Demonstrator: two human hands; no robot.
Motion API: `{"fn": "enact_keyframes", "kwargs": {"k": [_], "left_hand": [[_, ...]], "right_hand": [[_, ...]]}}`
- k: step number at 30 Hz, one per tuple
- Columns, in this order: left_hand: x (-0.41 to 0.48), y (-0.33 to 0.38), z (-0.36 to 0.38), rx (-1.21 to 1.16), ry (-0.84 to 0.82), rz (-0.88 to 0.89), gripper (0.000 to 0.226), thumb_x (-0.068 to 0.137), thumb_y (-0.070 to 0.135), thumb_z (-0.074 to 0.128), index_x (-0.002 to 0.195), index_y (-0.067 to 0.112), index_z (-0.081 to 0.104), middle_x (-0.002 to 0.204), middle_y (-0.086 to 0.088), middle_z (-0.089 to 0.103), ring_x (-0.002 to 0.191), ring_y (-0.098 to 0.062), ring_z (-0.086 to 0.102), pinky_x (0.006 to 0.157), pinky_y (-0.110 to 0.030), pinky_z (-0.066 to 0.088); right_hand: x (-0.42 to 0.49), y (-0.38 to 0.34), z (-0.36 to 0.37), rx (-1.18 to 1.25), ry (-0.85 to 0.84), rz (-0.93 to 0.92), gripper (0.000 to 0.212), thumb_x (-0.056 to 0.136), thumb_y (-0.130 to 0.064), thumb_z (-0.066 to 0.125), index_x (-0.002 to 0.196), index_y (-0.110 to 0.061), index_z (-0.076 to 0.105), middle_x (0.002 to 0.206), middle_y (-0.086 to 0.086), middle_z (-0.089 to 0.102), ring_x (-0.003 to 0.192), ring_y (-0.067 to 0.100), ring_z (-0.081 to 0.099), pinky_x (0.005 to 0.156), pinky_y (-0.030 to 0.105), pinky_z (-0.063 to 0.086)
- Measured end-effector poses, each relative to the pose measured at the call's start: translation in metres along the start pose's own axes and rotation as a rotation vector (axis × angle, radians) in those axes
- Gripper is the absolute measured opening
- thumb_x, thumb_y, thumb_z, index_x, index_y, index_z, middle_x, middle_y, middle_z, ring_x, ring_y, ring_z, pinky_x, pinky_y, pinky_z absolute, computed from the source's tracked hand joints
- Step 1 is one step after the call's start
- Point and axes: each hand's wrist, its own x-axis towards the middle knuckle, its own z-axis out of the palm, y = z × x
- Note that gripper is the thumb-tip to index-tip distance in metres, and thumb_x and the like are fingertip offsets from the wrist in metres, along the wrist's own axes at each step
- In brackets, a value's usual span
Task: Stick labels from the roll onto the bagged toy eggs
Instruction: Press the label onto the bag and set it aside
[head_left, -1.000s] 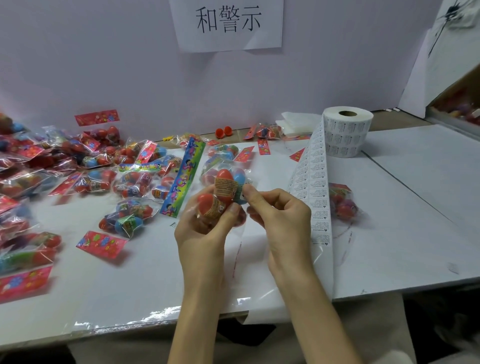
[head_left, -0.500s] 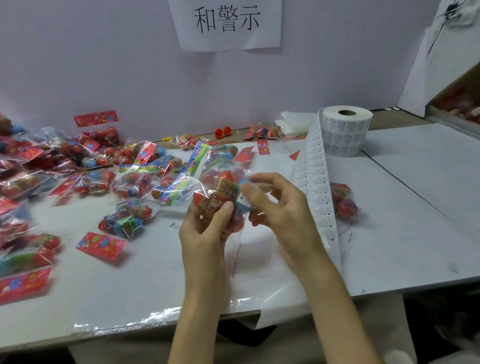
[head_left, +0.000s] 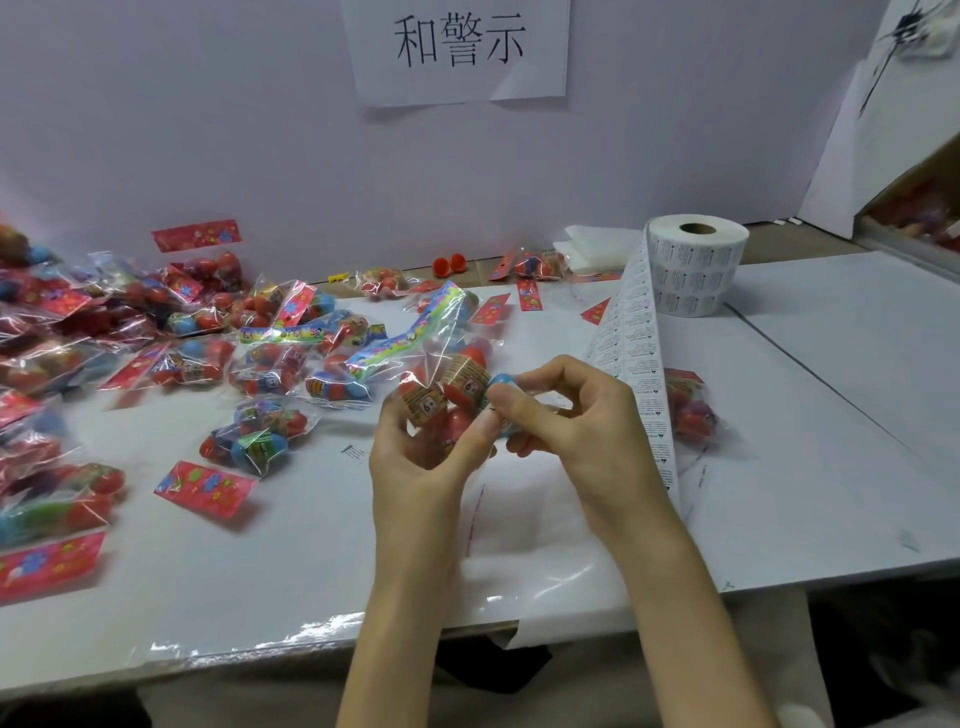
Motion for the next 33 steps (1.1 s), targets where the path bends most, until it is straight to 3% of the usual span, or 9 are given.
{"fn": "enact_keyframes", "kwargs": {"k": [4,8,11,13,20,23,28,33], "left_hand": [[0.0002,-0.0021,-0.0011,0.003,0.003,-0.019,0.054,0.077,0.027,0.081,0.128,0.022,0.064,0.110,-0.005,0.077,0.105,-0.027,0.074,0.086,-0.034,0.055],[-0.0001,-0.0018,-0.0014,-0.008,-0.002,-0.014,0.055,0.075,0.029,0.082,0.127,0.023,0.065,0.109,-0.004,0.077,0.105,-0.024,0.074,0.083,-0.029,0.056],[-0.0003,-0.0009,-0.0014,-0.009,-0.008,0.002,0.061,0.069,0.037,0.085,0.125,0.023,0.066,0.110,-0.005,0.078,0.106,-0.025,0.074,0.082,-0.028,0.057],[-0.0002,-0.0012,-0.0014,-0.013,-0.017,0.016,0.059,0.069,0.037,0.085,0.123,0.022,0.067,0.110,-0.007,0.078,0.105,-0.026,0.074,0.080,-0.026,0.058],[0.0013,-0.0036,-0.0035,-0.006,-0.025,0.017,0.053,0.073,0.027,0.083,0.123,0.021,0.066,0.107,-0.005,0.078,0.103,-0.024,0.074,0.079,-0.028,0.057],[0.0012,-0.0031,-0.0024,-0.016,-0.031,0.005,0.052,0.068,0.035,0.083,0.117,0.024,0.070,0.104,-0.007,0.077,0.095,-0.026,0.071,0.080,-0.031,0.057],[0.0005,-0.0030,-0.0007,-0.021,-0.004,0.018,0.059,0.065,0.041,0.082,0.120,0.023,0.068,0.102,-0.003,0.078,0.093,-0.019,0.073,0.076,-0.025,0.056],[-0.0003,-0.0025,-0.0006,-0.009,0.039,0.023,0.060,0.070,0.037,0.083,0.125,0.019,0.066,0.109,-0.009,0.077,0.105,-0.033,0.073,0.091,-0.046,0.059]], "right_hand": [[0.0009,0.0000,-0.0025,0.078,-0.005,0.020,0.019,0.079,-0.029,0.079,0.065,-0.021,0.070,0.069,0.011,0.072,0.053,0.025,0.066,0.052,0.028,0.053],[0.0009,0.0014,-0.0025,0.067,-0.021,0.014,0.022,0.090,-0.026,0.074,0.075,-0.011,0.067,0.072,0.009,0.072,0.056,0.024,0.068,0.053,0.028,0.054],[-0.0012,-0.0016,-0.0010,0.007,-0.034,0.003,0.036,0.073,-0.040,0.081,0.084,-0.009,0.066,0.079,0.001,0.070,0.058,0.025,0.069,0.055,0.031,0.056],[-0.0016,-0.0024,-0.0013,-0.008,-0.036,-0.001,0.041,0.067,-0.039,0.083,0.086,-0.007,0.065,0.080,0.001,0.068,0.056,0.026,0.068,0.055,0.033,0.056],[0.0006,-0.0001,-0.0042,0.099,-0.076,0.051,0.033,0.070,-0.033,0.080,0.080,-0.005,0.066,0.068,0.009,0.070,0.053,0.024,0.064,0.053,0.031,0.055],[0.0006,-0.0002,-0.0058,0.154,-0.098,0.072,0.032,0.073,-0.034,0.077,0.076,-0.005,0.065,0.069,0.013,0.070,0.051,0.024,0.063,0.051,0.029,0.053],[0.0013,-0.0002,-0.0044,0.136,-0.080,0.069,0.029,0.080,-0.038,0.071,0.081,-0.009,0.066,0.074,0.011,0.071,0.053,0.022,0.064,0.052,0.028,0.054],[0.0005,0.0010,-0.0058,0.048,-0.145,0.028,0.039,0.075,-0.032,0.080,0.105,-0.012,0.067,0.097,0.007,0.067,0.063,0.023,0.070,0.061,0.030,0.057]]}}
